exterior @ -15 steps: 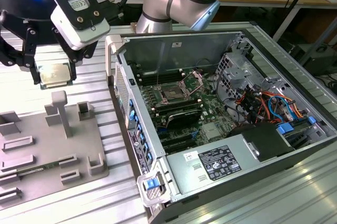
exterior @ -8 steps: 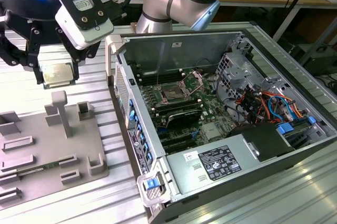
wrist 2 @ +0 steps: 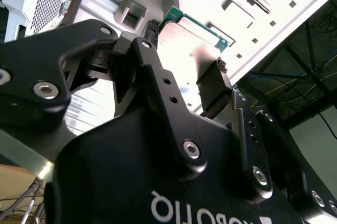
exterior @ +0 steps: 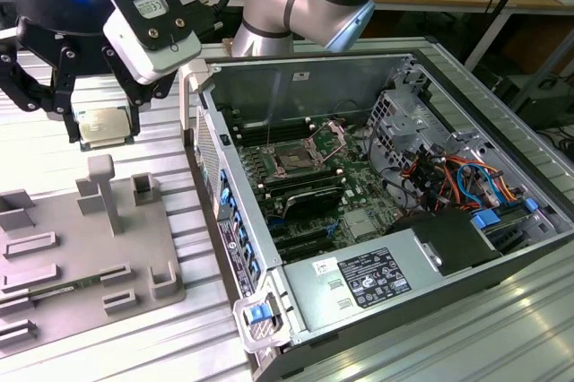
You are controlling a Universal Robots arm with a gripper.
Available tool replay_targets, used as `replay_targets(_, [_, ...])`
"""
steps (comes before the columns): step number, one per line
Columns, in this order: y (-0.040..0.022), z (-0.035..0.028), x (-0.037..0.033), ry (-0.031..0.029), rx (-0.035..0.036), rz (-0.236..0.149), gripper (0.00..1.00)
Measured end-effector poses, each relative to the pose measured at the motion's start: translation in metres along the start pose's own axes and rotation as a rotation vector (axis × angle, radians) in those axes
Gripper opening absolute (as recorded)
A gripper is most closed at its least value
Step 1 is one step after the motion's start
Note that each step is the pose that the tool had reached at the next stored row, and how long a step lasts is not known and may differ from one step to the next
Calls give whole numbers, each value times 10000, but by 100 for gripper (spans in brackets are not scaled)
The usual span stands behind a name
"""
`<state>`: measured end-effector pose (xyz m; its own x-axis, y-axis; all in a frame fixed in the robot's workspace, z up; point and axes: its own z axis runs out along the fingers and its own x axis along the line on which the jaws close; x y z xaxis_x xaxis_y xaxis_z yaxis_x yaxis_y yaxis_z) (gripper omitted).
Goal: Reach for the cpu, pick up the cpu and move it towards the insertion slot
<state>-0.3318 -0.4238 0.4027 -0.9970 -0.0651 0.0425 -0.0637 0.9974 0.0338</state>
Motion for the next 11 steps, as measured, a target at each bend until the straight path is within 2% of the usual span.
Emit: replay_targets(11, [-5, -3, -75, 0, -1, 0, 55])
